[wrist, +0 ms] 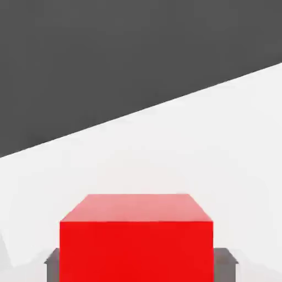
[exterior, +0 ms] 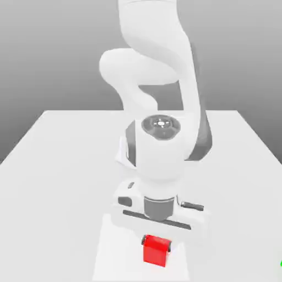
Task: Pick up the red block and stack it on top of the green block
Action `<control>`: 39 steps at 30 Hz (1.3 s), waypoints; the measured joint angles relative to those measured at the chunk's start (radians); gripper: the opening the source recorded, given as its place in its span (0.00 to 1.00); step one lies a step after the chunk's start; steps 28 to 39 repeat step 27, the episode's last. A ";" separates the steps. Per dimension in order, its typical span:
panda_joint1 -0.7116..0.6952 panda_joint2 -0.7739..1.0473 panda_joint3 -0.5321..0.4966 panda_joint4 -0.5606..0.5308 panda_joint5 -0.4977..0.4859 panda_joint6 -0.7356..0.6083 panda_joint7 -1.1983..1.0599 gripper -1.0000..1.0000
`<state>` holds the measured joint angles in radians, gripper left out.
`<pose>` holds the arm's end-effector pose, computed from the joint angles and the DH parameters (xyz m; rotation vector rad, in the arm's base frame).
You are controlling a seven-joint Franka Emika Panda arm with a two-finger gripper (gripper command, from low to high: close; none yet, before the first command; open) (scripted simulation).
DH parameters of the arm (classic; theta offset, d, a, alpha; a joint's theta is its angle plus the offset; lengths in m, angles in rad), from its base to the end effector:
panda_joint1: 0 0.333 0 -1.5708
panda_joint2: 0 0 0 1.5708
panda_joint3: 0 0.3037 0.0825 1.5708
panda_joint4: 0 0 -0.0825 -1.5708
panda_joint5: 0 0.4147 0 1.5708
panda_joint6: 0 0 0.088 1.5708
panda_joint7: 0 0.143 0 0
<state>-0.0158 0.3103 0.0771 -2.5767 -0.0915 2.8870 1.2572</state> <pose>0.4423 0.0361 0.0740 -2.6679 1.6560 -0.0020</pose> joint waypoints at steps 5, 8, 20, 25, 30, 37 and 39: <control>-0.013 -0.078 0.018 -0.012 0.023 -0.066 -0.017 0.00; -0.010 -0.156 0.043 -0.007 0.044 -0.150 -0.056 0.00; 0.226 0.037 0.313 0.407 -0.118 -0.407 -0.432 0.00; 0.298 0.186 0.273 0.456 -0.211 -0.317 -0.413 1.00; 0.298 0.186 0.273 0.456 -0.211 -0.317 -0.413 1.00; 0.298 0.186 0.273 0.456 -0.211 -0.317 -0.413 1.00; 0.298 0.186 0.273 0.456 -0.211 -0.317 -0.413 1.00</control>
